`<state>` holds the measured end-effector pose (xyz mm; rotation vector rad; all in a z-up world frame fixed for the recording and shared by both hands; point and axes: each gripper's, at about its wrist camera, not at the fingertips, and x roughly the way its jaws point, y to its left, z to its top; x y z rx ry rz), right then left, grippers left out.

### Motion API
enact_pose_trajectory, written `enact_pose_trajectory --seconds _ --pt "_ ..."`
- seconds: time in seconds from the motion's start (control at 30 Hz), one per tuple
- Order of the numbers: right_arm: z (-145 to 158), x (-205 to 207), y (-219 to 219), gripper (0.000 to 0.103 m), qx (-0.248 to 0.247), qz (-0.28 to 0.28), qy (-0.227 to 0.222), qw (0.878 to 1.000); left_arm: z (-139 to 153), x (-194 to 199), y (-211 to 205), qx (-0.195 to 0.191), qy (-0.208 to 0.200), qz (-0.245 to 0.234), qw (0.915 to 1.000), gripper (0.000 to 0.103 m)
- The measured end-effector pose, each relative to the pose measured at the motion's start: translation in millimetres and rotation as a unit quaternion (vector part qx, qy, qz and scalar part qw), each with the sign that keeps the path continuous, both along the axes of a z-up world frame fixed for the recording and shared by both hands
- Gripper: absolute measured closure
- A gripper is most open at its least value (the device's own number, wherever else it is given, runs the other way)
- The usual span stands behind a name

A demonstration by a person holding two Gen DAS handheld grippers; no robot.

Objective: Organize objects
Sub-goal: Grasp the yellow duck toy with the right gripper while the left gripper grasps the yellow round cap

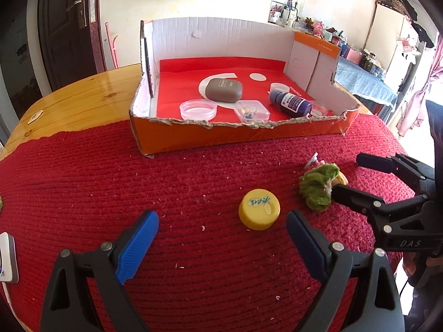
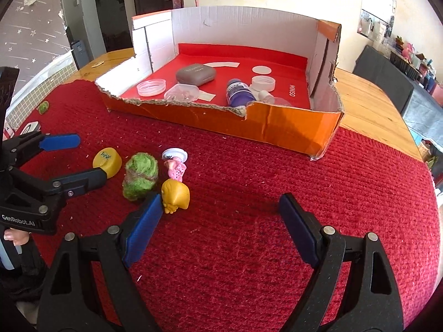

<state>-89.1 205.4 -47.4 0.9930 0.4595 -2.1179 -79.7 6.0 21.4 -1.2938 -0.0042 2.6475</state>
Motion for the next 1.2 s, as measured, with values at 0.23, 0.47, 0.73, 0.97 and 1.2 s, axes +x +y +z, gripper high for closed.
enact_pose_trajectory --seconds 0.23,0.47,0.73,0.97,1.2 --pt "1 -4 -7 0.018 0.012 0.024 0.005 1.0 -3 -3 5 -0.014 0.01 -0.016 0.9997 0.015" --pt "-2 0 -21 0.027 0.027 0.033 0.013 0.999 -1 -3 5 -0.011 0.021 -0.02 0.9995 0.036" --pt "0 9 -31 0.083 0.014 0.047 0.006 0.999 3 3 7 0.021 0.019 -0.036 0.9989 0.071" --pt "6 12 -26 0.083 -0.007 0.051 -0.006 0.999 15 11 8 0.025 0.036 -0.042 0.9982 0.072" --pt "16 14 -20 0.083 -0.02 0.046 0.002 0.999 21 14 9 0.025 0.043 -0.042 0.9979 0.071"
